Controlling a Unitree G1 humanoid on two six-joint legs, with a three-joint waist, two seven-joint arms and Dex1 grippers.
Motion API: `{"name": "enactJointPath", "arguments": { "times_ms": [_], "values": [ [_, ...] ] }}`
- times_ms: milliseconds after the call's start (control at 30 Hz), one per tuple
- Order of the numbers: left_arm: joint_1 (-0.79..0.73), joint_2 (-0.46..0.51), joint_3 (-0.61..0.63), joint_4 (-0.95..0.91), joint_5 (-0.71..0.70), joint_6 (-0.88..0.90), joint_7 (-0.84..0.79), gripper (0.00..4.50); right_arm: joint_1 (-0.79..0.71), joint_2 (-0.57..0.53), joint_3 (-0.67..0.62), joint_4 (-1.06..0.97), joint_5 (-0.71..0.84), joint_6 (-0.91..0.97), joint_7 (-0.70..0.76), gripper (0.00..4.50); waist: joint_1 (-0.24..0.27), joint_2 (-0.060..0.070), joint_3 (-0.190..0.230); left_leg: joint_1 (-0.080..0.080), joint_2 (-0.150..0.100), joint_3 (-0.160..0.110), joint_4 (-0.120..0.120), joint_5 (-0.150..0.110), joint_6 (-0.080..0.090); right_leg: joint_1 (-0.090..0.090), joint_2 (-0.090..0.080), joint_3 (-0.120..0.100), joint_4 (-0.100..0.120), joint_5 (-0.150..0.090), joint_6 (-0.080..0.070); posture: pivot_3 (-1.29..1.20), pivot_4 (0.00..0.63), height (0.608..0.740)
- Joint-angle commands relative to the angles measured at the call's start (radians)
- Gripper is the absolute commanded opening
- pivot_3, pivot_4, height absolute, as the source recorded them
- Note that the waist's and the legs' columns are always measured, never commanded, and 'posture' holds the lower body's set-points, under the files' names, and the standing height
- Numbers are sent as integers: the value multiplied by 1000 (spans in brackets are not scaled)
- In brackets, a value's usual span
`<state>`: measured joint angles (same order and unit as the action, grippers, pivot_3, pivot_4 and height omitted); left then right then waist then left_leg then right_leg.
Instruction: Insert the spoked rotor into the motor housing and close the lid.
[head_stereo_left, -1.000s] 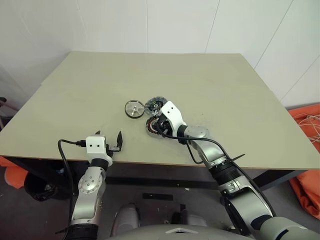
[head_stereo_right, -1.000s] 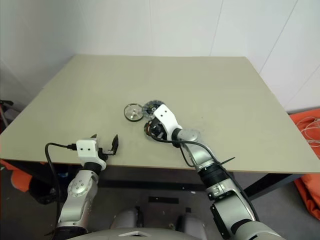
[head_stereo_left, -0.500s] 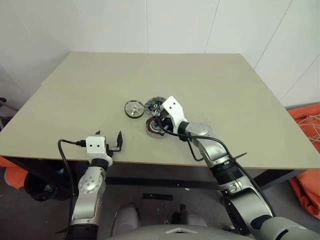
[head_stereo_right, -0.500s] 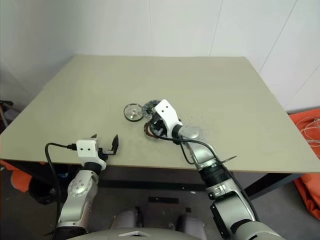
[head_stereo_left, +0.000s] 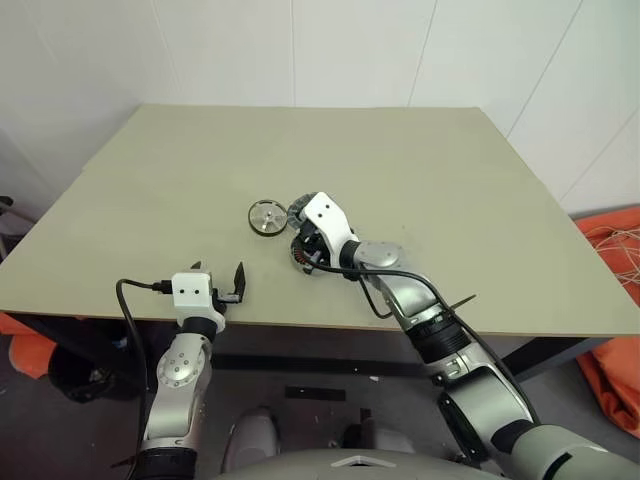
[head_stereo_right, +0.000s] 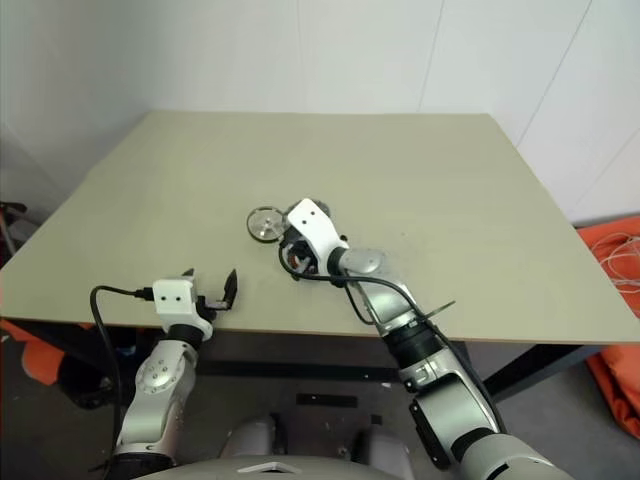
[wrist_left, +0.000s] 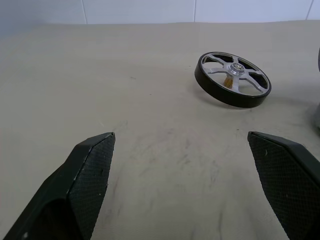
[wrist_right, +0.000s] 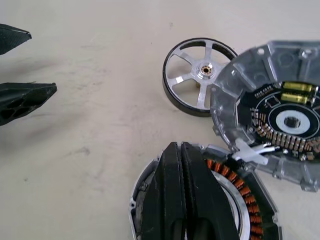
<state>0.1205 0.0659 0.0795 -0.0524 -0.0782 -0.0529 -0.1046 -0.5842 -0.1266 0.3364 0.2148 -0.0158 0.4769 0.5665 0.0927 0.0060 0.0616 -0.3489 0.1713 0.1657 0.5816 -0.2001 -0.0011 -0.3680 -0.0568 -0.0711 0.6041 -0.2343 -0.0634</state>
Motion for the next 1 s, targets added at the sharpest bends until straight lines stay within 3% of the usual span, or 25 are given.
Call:
{"name": "enactJointPath", "arguments": {
  "times_ms": [33,1000],
  "values": [
    [-11,0,1,-29,-4,-7,3,4500,-32,8,0,13,-7,-20,3,41,0,0,0,0,0,0,0,0,0,0,0,0,0,0,0,0,0,740],
    [-12,1,4,-33,-4,-8,6,4500,-32,-18,-18,88,-23,-47,3,41,0,0,0,0,0,0,0,0,0,-1,0,0,1,0,-1,0,0,740]
  ]
}}
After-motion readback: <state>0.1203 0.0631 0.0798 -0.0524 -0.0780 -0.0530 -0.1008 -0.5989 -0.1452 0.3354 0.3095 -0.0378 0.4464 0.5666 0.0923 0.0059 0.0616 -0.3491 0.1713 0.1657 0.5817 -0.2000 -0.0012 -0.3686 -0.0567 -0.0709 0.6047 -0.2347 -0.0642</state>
